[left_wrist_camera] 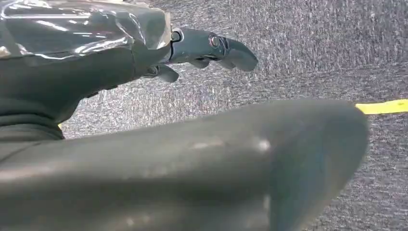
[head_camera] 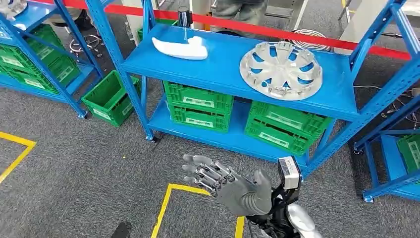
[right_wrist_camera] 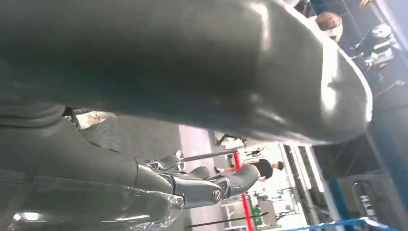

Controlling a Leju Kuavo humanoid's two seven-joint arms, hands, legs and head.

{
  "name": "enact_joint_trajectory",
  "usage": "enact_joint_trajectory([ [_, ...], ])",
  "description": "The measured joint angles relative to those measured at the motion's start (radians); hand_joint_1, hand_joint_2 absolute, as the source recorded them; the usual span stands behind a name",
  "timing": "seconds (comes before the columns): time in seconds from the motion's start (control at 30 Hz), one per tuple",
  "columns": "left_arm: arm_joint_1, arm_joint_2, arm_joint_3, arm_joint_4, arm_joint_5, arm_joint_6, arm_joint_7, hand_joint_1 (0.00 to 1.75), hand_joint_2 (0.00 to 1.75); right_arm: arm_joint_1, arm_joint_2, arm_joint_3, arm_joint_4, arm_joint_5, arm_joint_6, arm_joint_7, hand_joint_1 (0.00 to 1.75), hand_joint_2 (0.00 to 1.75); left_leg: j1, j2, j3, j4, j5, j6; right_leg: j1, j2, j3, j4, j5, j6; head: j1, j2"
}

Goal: Take the parts from the cabinet and place them on the table.

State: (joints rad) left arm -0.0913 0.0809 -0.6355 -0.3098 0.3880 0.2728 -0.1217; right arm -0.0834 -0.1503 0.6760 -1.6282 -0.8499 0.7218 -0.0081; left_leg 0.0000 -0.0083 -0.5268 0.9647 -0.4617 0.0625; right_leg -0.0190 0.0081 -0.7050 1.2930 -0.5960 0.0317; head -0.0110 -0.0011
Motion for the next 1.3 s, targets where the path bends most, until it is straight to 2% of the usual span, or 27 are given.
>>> enact_joint_trajectory([
  [0.07,0.003,-0.002,0.0,0.0,0.001,0.0,0.0,0.0,0.0,-0.001,0.0,0.002,0.004,-0.003,0.0,0.008,0.0,0.0,0.001,-0.003,0.028,0.0,-0.019,-0.006,-0.004,-0.002,0.03,-0.131,0.083,0.026,0.0,0.0],
  [0.1,0.003,-0.004,0.0,0.0,0.001,0.0,0.0,0.0,0.0,-0.002,-0.001,0.002,0.006,-0.005,0.0,0.01,0.0,0.0,0.001,-0.004,0.044,0.0,-0.031,-0.01,-0.005,-0.004,0.063,-0.228,0.141,0.033,0.001,0.0],
  [0.13,0.005,-0.004,0.0,0.001,0.001,-0.001,0.0,0.0,0.0,-0.002,-0.002,0.002,0.007,-0.006,0.001,0.01,0.0,0.0,0.001,-0.004,0.04,0.0,-0.041,-0.016,-0.005,-0.01,0.082,-0.296,0.192,0.031,0.001,0.0],
  [0.2,0.003,-0.004,0.001,0.002,0.003,-0.003,0.001,0.0,0.0,-0.006,-0.003,0.002,0.008,-0.01,0.005,0.013,0.0,0.0,-0.003,-0.003,0.054,0.002,-0.059,-0.032,0.006,-0.013,0.094,-0.297,0.177,-0.013,-0.002,0.0],
  [0.27,0.005,-0.003,0.001,0.002,0.003,-0.004,0.001,0.0,0.0,-0.008,-0.003,0.001,0.008,-0.013,0.008,0.013,0.0,0.0,-0.001,0.0,0.064,0.014,-0.054,-0.041,0.006,-0.007,0.095,-0.302,0.178,-0.031,0.0,0.0],
  [0.3,0.004,-0.002,0.001,0.002,0.003,-0.004,0.001,0.0,0.0,-0.008,-0.001,0.002,0.008,-0.014,0.008,0.013,0.0,0.0,0.002,0.001,0.06,0.021,-0.059,-0.046,-0.004,-0.005,0.11,-0.304,0.177,-0.034,-0.002,0.0],
  [0.33,0.004,-0.005,0.001,0.002,0.003,-0.004,0.001,0.0,0.0,-0.01,-0.001,0.002,0.008,-0.015,0.009,0.013,0.0,0.0,0.004,0.004,0.042,0.059,-0.061,-0.05,-0.005,-0.004,0.118,-0.306,0.171,-0.041,0.0,0.0],
  [0.37,0.003,-0.005,0.001,0.002,0.003,-0.004,0.001,0.0,0.0,-0.012,0.0,0.002,0.008,-0.015,0.01,0.013,0.0,0.0,0.006,0.005,0.001,0.13,-0.074,-0.057,-0.005,-0.004,0.126,-0.306,0.165,-0.05,-0.004,0.0],
  [0.47,0.006,-0.003,0.001,0.002,0.007,-0.004,0.001,0.0,0.0,-0.013,0.0,0.004,0.009,-0.015,0.01,0.013,0.0,0.0,0.013,0.006,-0.148,0.338,-0.169,-0.074,-0.004,-0.002,0.146,-0.306,0.143,-0.054,-0.002,0.0],
  [0.5,0.008,-0.003,0.001,0.002,0.007,-0.003,0.001,0.0,0.0,-0.013,0.0,0.004,0.01,-0.018,0.01,0.013,0.0,0.0,0.014,0.006,-0.171,0.346,-0.167,-0.074,-0.005,0.001,0.155,-0.306,0.135,-0.052,-0.002,0.0],
  [0.53,0.008,-0.003,0.001,0.002,0.007,-0.003,0.001,0.0,0.0,-0.013,0.0,0.004,0.011,-0.02,0.01,0.012,0.0,0.0,0.015,0.007,-0.173,0.314,-0.14,-0.073,-0.005,0.002,0.166,-0.306,0.128,-0.05,-0.003,0.0],
  [0.63,0.007,0.0,0.002,0.002,0.007,-0.002,-0.002,0.0,0.0,-0.015,0.002,0.005,0.013,-0.026,0.013,-0.002,0.0,0.0,0.015,0.008,-0.088,0.056,0.047,-0.061,-0.005,0.002,0.199,-0.308,0.099,-0.04,-0.002,0.0],
  [0.67,0.007,0.002,0.002,0.003,0.007,-0.001,-0.002,0.0,0.0,-0.018,0.003,0.005,0.014,-0.027,0.013,-0.006,0.0,0.0,0.007,0.009,-0.088,0.044,0.036,-0.057,0.002,0.004,0.22,-0.306,0.092,-0.033,-0.001,0.0],
  [0.7,0.005,0.002,0.002,0.004,0.007,-0.001,-0.002,0.0,0.0,-0.021,0.003,0.005,0.015,-0.028,0.014,-0.01,0.0,0.0,0.005,0.008,-0.085,0.04,0.016,-0.048,0.002,0.006,0.21,-0.313,0.088,-0.027,-0.003,0.0],
  [0.77,0.007,0.003,0.002,0.004,0.004,0.0,-0.003,0.0,0.0,-0.022,0.005,0.006,0.015,-0.029,0.014,-0.017,0.0,0.0,0.0,0.006,-0.079,0.024,0.03,-0.026,0.004,0.005,0.22,-0.301,0.105,-0.003,-0.002,0.0],
  [0.8,0.007,0.003,0.002,0.004,0.001,0.002,-0.005,0.0,0.0,-0.024,0.005,0.005,0.015,-0.029,0.014,-0.025,0.0,0.0,0.004,0.002,-0.056,0.022,0.034,-0.015,0.003,0.004,0.228,-0.301,0.097,0.003,-0.002,0.0],
  [0.83,0.007,0.003,0.002,0.004,0.0,0.002,-0.006,0.0,0.0,-0.024,0.005,0.004,0.015,-0.026,0.016,-0.032,0.0,0.0,0.006,0.003,-0.043,0.014,0.034,-0.011,0.001,0.0,0.221,-0.284,0.08,0.0,-0.001,0.0],
  [0.9,0.002,0.003,0.002,0.004,-0.001,0.002,-0.006,0.0,0.0,-0.029,0.008,0.002,0.015,-0.015,0.024,-0.041,0.0,0.0,0.004,0.003,-0.035,0.015,0.03,-0.001,0.001,0.0,0.153,-0.168,0.038,-0.011,0.004,0.0],
  [0.97,0.003,0.003,0.002,0.004,-0.002,-0.001,-0.006,0.0,0.0,-0.025,0.008,0.002,0.016,-0.011,0.027,-0.046,0.0,0.0,-0.003,0.001,-0.032,0.015,0.019,0.003,0.001,0.0,0.043,-0.013,-0.019,-0.012,0.003,0.0],
  [1.0,0.005,0.003,0.002,0.004,-0.003,-0.003,-0.006,0.0,0.0,-0.022,0.008,0.002,0.016,-0.01,0.029,-0.048,0.0,0.0,-0.006,-0.001,-0.027,0.015,0.013,0.004,0.001,0.0,0.01,0.014,-0.028,-0.011,0.004,0.0],
  [1.07,0.006,0.003,0.001,0.004,-0.005,-0.004,-0.006,0.0,0.0,-0.022,0.008,0.001,0.016,-0.005,0.03,-0.05,0.0,0.0,-0.01,-0.006,-0.005,0.015,-0.003,0.002,0.002,0.0,0.022,-0.075,0.023,0.005,0.004,0.0],
  [1.1,0.006,0.003,0.001,0.003,-0.006,-0.004,-0.006,0.0,0.0,-0.022,0.008,0.001,0.016,-0.005,0.03,-0.051,0.0,0.0,-0.013,-0.006,0.01,0.015,-0.012,0.001,0.003,-0.001,0.051,-0.163,0.073,0.012,0.004,0.0],
  [1.13,0.006,0.002,0.001,0.003,-0.007,-0.004,-0.006,0.0,0.0,-0.022,0.008,0.001,0.016,-0.005,0.031,-0.051,0.0,0.0,-0.015,-0.007,0.023,0.014,-0.023,-0.001,0.009,-0.003,0.082,-0.262,0.137,0.009,0.005,0.0],
  [1.17,0.006,-0.003,0.001,0.004,-0.008,-0.005,-0.006,0.0,0.0,-0.02,0.008,0.0,0.016,-0.004,0.031,-0.052,0.0,0.0,-0.016,-0.008,0.029,0.017,-0.031,-0.004,0.014,-0.004,0.089,-0.292,0.181,-0.009,0.002,0.0],
  [1.2,0.005,-0.002,0.002,0.003,-0.008,-0.005,-0.006,0.0,0.0,-0.021,0.008,-0.001,0.016,-0.004,0.031,-0.053,0.0,0.0,-0.018,-0.012,0.03,0.013,-0.038,-0.012,0.017,-0.007,0.091,-0.301,0.166,-0.026,-0.002,0.0],
  [1.27,0.007,-0.002,0.001,0.003,-0.008,-0.006,-0.005,0.0,0.0,-0.02,0.009,-0.003,0.016,-0.003,0.031,-0.055,0.0,0.0,-0.017,-0.009,0.036,0.025,-0.037,-0.022,0.019,-0.003,0.094,-0.311,0.174,-0.044,-0.002,0.0],
  [1.3,0.007,-0.001,0.001,0.003,-0.008,-0.005,-0.005,0.0,0.0,-0.02,0.01,-0.003,0.016,-0.001,0.032,-0.055,0.0,0.0,-0.016,-0.009,0.038,0.03,-0.034,-0.027,0.014,0.0,0.116,-0.313,0.172,-0.049,-0.002,0.0],
])
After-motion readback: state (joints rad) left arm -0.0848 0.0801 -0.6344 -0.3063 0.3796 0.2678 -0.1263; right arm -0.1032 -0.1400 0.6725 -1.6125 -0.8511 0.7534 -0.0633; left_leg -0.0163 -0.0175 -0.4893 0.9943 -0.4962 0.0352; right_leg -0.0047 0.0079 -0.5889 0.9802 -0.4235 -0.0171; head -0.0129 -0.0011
